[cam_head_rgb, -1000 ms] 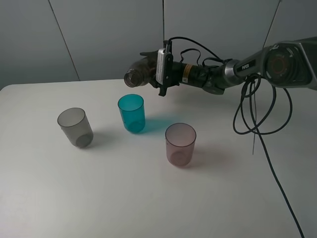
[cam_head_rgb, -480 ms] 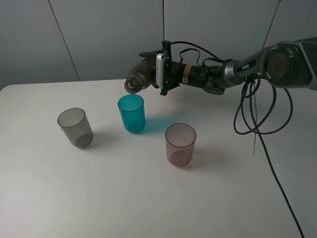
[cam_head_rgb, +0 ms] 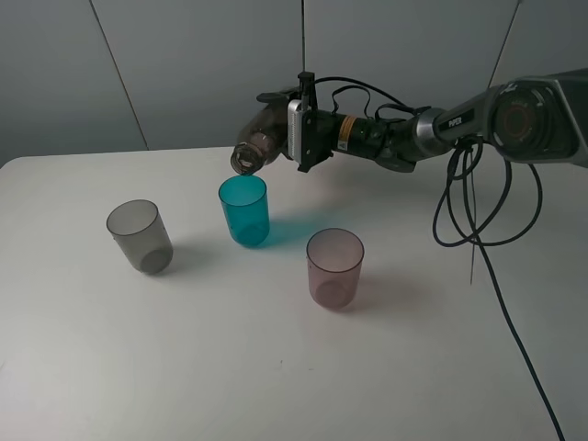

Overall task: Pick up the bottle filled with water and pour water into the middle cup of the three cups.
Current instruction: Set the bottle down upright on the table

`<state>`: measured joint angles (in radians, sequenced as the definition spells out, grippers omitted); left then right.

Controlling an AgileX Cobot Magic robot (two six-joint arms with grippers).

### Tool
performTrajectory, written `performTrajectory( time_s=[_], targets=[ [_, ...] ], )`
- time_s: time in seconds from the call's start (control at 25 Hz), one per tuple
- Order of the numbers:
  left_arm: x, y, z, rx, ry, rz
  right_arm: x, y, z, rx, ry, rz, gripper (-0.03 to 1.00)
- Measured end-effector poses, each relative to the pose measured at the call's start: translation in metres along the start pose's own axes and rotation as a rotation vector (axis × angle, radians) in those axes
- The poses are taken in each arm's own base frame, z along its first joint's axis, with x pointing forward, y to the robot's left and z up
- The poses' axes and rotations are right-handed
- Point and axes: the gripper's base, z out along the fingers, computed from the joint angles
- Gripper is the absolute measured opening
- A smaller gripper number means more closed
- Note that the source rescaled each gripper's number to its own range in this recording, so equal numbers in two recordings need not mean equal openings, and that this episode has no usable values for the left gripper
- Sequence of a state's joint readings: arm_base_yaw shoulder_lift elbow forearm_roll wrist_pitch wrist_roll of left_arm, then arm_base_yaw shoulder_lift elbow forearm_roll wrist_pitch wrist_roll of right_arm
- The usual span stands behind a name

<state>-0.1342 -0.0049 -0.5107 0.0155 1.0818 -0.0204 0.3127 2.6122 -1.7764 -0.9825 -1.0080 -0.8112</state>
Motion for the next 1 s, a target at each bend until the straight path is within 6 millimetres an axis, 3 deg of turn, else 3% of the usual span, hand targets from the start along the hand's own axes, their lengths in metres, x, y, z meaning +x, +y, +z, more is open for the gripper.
performTrajectory(
  time_s=[1.0],
  targets=[
    [0.0000,0.0000,0.0000,0.000,0.000,0.000,0.0033,-0.0096,0.0039,0.016,0.002,-0.102,0.00]
  ],
)
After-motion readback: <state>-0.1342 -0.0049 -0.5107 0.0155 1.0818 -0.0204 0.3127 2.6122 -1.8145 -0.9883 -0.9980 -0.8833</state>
